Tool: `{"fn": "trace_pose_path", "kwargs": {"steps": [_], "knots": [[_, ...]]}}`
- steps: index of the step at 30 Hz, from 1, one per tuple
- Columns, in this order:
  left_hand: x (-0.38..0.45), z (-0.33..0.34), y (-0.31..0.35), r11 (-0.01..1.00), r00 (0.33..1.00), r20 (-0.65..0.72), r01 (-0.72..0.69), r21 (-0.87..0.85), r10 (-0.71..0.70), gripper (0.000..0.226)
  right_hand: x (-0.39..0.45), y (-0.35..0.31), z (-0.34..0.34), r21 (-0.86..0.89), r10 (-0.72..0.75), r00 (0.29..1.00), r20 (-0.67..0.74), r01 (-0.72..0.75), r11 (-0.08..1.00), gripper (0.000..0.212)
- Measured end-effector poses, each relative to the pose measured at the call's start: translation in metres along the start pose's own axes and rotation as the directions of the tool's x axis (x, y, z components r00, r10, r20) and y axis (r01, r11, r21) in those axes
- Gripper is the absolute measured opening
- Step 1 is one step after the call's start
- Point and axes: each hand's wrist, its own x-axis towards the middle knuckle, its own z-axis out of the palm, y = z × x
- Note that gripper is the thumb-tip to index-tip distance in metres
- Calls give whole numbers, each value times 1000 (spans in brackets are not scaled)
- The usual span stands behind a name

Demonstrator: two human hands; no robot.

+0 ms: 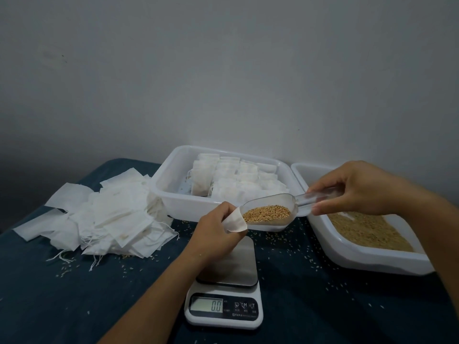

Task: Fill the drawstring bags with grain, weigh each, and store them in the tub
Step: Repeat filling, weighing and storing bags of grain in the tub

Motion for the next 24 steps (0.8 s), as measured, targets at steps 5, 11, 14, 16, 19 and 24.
{"fn": "trace_pose_path", "kwargs": {"steps": [5,11,14,16,19,24], "knots": [[-1,1,0,1000,1000,21,-19,-12,19,22,2,-5,-6,-48,1,1000,27,0,999,43],[-2,1,0,999,999,23,-29,-39,30,22,3,-9,-9,-75,-6,999,41,9,997,41],[-2,2,1,998,999,27,-32,-47,33,23,3,-9,-11,-89,4,999,42,0,996,43],[-2,1,1,998,999,28,-30,-47,31,23,2,-10,-11,-88,4,999,45,0,996,41],[-1,1,0,998,999,23,-29,-48,30,23,3,-11,-12,-80,-7,999,45,11,997,39],[-1,1,-1,998,1000,17,-22,-54,23,22,3,-12,-14,-71,-23,999,38,26,997,39]]}}
